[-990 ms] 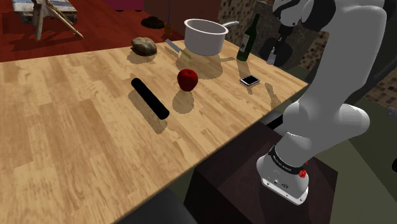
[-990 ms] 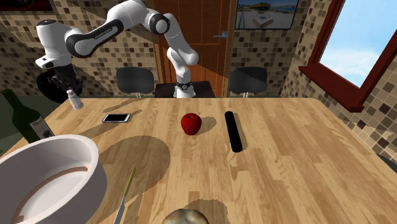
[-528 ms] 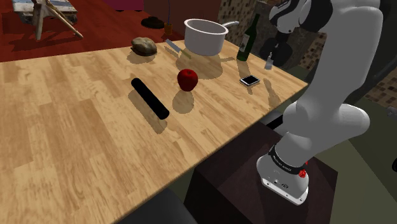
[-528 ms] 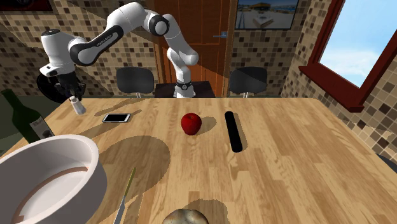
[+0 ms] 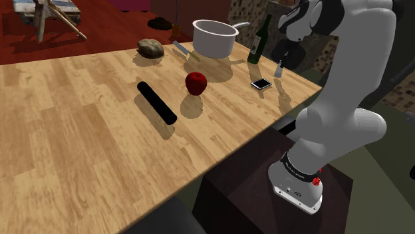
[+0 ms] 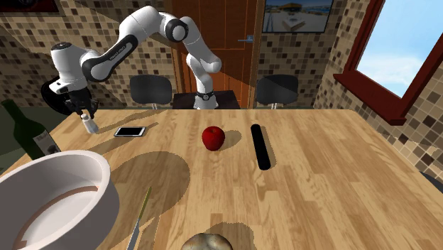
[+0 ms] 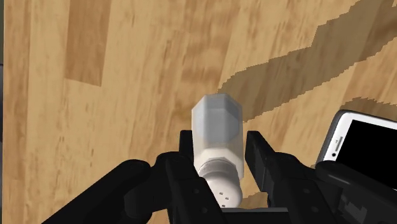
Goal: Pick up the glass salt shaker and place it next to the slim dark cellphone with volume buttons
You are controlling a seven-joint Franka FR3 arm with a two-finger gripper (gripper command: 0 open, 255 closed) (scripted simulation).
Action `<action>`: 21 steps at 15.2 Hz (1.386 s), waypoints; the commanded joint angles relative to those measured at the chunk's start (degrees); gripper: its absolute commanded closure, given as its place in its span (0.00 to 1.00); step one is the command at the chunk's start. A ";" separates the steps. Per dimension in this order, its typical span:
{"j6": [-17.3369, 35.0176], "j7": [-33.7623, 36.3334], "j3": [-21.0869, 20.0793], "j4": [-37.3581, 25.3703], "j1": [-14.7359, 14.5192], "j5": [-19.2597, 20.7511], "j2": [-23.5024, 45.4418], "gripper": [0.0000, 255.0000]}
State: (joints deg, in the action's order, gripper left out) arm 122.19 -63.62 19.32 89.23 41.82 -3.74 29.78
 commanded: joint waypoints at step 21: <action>-5.59 0.59 0.42 -2.82 -0.72 0.93 -2.88 0.00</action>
State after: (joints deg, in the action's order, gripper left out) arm 116.67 -63.03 19.73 86.42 41.11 -2.82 26.93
